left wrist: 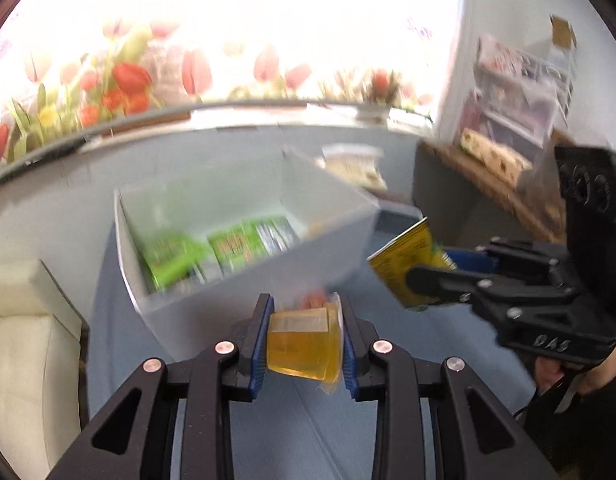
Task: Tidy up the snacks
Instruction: 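Lower the jelly cup and snack packet into the white box, opening both grippers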
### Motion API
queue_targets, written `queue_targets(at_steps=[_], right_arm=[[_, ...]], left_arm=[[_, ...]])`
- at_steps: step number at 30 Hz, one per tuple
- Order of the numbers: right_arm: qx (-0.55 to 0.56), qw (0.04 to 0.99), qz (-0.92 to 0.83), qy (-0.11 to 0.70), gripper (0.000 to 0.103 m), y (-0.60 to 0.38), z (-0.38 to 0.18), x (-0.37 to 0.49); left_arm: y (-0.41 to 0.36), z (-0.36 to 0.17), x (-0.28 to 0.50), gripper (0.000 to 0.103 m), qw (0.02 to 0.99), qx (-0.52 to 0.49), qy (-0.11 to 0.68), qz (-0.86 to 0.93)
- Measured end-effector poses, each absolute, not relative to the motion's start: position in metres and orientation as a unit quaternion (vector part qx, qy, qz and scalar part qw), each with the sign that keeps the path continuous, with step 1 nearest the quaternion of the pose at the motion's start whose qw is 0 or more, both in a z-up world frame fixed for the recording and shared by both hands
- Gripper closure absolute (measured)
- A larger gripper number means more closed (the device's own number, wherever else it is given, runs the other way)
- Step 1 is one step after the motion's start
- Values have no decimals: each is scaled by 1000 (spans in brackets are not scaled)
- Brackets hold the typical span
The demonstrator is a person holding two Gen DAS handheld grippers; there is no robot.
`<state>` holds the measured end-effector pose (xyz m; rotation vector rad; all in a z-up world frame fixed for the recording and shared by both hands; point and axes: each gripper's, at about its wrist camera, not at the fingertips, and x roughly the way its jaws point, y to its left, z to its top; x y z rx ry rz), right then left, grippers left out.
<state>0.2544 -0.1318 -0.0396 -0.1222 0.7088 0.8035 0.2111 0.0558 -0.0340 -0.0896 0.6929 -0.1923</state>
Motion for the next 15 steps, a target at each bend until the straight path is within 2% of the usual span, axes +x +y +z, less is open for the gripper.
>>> queue_targets(at_steps=[6, 14, 15], right_arm=[[-55, 865, 370, 334, 77, -93, -20, 321], [-72, 857, 342, 379, 76, -75, -46, 403], [-75, 855, 339, 385, 74, -76, -49, 407]], left_arm=[[87, -5, 273, 69, 941, -73, 319, -86], [93, -43, 345, 69, 926, -54, 366, -75], [92, -51, 350, 57, 924, -43, 374, -64]])
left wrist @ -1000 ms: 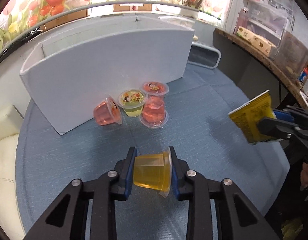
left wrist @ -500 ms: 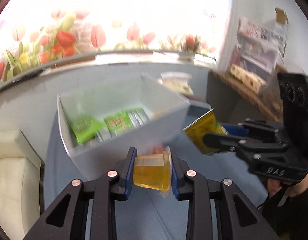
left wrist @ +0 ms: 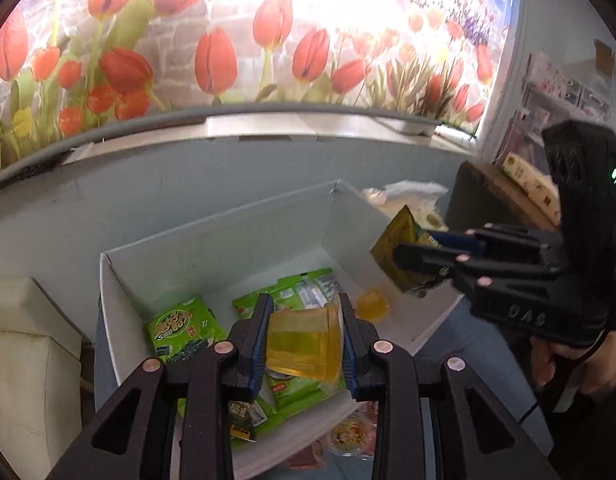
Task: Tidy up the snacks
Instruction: 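Lower the jelly cup and snack packet into the white box, opening both grippers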
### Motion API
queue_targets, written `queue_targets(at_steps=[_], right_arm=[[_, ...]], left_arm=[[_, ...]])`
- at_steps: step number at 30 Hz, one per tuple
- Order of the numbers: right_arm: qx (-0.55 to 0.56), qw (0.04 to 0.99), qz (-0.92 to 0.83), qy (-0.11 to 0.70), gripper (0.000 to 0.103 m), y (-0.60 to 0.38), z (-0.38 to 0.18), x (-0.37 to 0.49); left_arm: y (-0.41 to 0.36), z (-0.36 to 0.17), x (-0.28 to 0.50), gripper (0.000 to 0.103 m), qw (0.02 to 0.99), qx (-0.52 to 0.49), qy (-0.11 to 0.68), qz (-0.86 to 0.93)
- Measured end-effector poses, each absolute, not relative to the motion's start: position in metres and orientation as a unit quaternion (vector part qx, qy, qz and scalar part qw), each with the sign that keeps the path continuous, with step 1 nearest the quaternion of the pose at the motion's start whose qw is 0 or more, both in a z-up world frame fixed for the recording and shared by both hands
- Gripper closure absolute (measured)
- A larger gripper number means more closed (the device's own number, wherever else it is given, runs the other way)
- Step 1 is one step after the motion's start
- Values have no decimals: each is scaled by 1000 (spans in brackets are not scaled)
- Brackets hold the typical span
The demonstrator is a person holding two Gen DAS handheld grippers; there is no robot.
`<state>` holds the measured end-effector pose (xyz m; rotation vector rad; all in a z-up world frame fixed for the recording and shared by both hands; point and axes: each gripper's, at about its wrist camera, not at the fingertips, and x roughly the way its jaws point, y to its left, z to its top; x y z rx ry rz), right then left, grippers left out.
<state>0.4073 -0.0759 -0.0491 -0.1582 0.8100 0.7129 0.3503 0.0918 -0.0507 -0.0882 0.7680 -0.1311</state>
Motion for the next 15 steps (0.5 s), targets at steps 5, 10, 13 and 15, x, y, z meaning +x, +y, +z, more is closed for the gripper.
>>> queue_targets(at_steps=[5, 10, 13, 15], right_arm=[[-44, 868, 326, 373, 9, -95, -49, 414], [-43, 872, 311, 375, 0, -105, -47, 407], [-48, 877, 303, 370, 0, -109, -46, 397], [-48, 883, 287, 367, 0, -114, -43, 388]], left_arm=[[96, -60, 347, 0, 928, -45, 365, -53], [96, -58, 342, 0, 929, -27, 367, -42], [98, -53, 335, 0, 931, -31, 361, -41], [96, -51, 327, 0, 932, -25, 359, -35]])
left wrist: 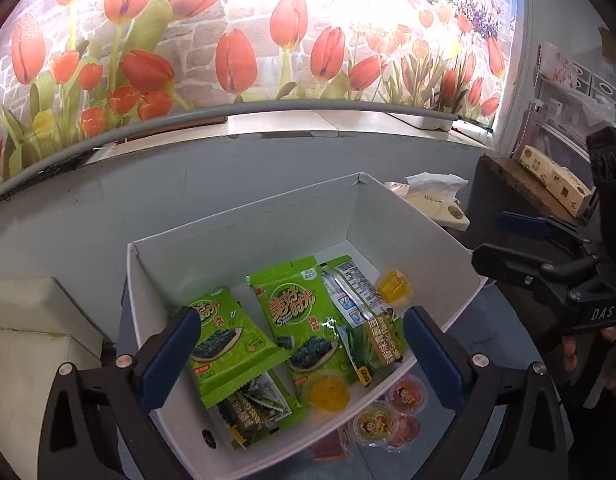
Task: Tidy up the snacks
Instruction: 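Lower the jelly cup and snack packet into the white box, opening both grippers, then grasp the pink jelly cup with the right gripper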
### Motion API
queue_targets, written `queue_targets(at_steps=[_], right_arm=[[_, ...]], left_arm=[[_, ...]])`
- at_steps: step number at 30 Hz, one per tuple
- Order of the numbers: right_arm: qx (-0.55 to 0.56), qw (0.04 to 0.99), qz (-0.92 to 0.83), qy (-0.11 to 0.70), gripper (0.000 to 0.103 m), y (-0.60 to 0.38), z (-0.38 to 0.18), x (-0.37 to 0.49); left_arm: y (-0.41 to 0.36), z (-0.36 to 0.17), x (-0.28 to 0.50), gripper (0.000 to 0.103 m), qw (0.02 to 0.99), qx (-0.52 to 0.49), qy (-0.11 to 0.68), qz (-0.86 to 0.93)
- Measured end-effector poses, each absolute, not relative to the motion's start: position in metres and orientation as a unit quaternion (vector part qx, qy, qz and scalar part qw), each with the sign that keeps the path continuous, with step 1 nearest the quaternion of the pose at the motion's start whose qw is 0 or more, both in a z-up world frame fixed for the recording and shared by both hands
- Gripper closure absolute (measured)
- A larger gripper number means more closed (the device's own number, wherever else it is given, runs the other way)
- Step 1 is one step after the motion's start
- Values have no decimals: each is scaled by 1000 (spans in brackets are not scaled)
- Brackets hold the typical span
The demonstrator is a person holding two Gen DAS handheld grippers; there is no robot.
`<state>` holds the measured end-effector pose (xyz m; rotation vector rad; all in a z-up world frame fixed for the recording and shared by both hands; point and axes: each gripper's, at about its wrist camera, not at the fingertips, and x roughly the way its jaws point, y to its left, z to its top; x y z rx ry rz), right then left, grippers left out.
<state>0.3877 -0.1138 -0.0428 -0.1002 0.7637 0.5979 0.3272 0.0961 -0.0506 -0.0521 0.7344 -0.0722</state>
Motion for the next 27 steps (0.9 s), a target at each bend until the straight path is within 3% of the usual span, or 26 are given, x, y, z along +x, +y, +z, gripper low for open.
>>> queue_targets(at_steps=[6, 13, 19, 27], right_arm=[[-33, 886, 303, 349, 0, -126, -44, 335], [-40, 866, 321, 382, 0, -109, -98, 267], [-55, 858, 291, 419, 0, -88, -140, 261], [-63, 852, 272, 442, 28, -71, -165, 276]], left_arm=[[94, -43, 282, 0, 941, -34, 336, -38], [85, -55, 219, 0, 946, -38, 321, -33], [87, -73, 177, 0, 944, -32, 328, -28], [102, -97, 159, 0, 935, -47, 350, -18]])
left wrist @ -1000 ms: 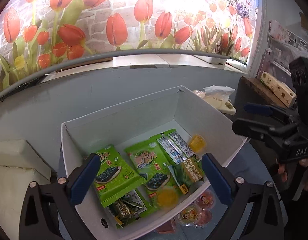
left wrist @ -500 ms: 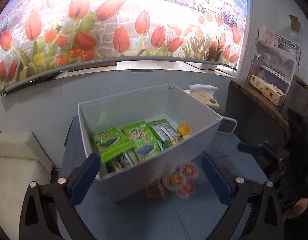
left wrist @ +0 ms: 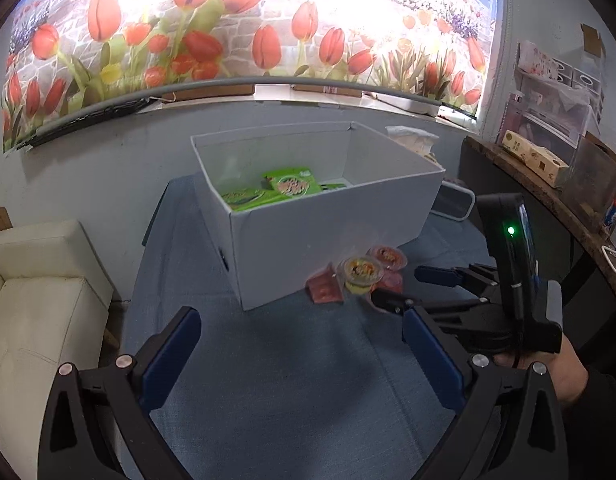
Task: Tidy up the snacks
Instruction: 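Grasp the pink jelly cup with the right gripper, then grasp a red jelly cup with the left gripper while the right holds its cup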
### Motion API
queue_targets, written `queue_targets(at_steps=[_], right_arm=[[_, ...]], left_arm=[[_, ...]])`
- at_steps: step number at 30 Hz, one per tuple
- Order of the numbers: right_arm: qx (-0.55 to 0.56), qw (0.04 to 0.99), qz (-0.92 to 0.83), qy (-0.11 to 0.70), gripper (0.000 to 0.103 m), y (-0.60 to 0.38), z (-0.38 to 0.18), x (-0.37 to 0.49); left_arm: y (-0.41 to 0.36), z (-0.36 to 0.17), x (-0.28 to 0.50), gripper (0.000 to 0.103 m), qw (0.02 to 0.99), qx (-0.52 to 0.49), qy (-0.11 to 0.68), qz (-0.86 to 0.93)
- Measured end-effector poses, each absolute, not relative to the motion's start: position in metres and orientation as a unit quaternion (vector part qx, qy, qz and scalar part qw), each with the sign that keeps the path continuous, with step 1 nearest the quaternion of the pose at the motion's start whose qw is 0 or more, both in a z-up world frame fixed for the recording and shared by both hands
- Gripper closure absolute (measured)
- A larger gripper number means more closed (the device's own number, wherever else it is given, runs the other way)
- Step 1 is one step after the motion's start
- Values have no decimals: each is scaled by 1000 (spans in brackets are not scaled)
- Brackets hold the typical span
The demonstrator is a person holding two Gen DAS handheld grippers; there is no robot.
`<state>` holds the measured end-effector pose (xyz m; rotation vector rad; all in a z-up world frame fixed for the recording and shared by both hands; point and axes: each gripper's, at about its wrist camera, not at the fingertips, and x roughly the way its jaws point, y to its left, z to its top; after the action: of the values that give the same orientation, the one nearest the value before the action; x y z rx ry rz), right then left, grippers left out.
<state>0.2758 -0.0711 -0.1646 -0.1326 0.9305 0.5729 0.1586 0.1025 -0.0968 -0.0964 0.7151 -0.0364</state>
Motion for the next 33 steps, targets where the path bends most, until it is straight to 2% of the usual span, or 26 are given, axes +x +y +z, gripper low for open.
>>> queue_targets(at_steps=[3, 4, 6, 18, 33], right_arm=[[-77, 849, 265, 450, 42, -63, -173, 280], [-80, 848, 263, 453, 52, -60, -176, 281], [-90, 851, 250, 453, 62, -60, -179, 281], [-55, 849, 269, 451, 64, -102, -176, 269], [-9, 867, 264, 423, 64, -181, -133, 215]], left_arm=[[105, -102, 155, 0, 934, -49, 353, -18], [105, -103, 155, 0, 933, -51, 355, -17], [106, -106, 155, 0, 932, -54, 358, -16], [94, -130, 180, 0, 923, -47, 382, -24], [75, -175, 267, 0, 903, -66, 425, 22]])
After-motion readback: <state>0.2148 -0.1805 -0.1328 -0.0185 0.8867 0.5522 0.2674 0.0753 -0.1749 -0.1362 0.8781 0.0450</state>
